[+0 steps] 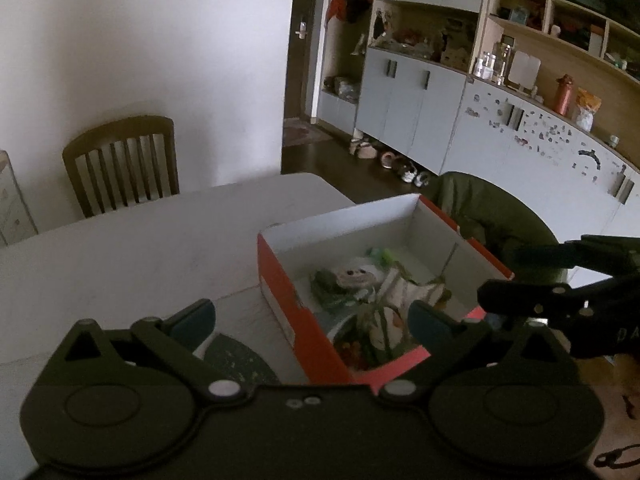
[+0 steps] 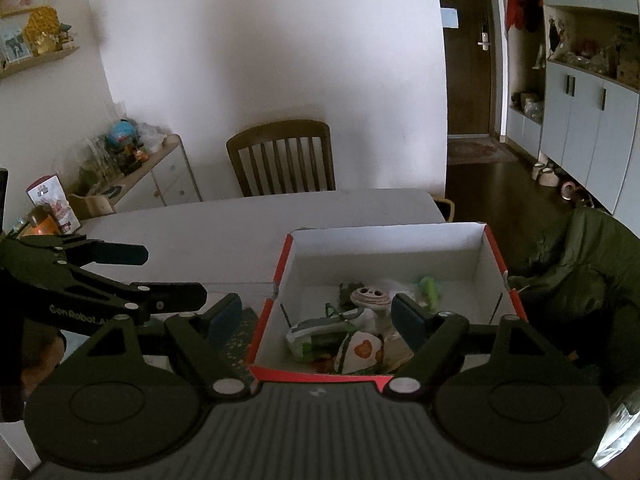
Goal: Organize objects
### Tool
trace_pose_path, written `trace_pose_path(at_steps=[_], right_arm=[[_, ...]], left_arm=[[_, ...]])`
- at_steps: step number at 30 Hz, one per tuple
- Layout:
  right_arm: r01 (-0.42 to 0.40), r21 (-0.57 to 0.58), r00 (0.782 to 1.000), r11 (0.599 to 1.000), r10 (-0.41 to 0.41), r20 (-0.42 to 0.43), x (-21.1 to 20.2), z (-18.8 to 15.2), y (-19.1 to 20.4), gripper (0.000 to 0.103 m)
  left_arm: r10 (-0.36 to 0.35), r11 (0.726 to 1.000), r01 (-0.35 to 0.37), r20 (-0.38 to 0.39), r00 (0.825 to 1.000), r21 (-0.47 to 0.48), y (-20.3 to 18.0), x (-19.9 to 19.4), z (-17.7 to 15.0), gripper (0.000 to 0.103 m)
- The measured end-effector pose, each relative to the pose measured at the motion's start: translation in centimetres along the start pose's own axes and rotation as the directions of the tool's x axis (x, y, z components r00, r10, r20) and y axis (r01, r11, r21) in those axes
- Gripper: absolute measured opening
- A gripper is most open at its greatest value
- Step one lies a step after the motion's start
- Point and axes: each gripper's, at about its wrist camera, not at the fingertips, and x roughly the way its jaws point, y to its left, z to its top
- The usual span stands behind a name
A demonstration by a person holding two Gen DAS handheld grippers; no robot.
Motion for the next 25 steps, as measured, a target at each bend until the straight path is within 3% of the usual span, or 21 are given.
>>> trace_pose_path(at_steps=[25], right_arm=[[0.021, 0.014, 1.000, 1.000, -0.021, 0.002, -0.70, -0.94, 1.06, 0.082]], left_arm=[[-0.048, 0.998, 0.047, 0.012, 0.999, 0.032, -0.60, -0.72, -1.00, 0.102]])
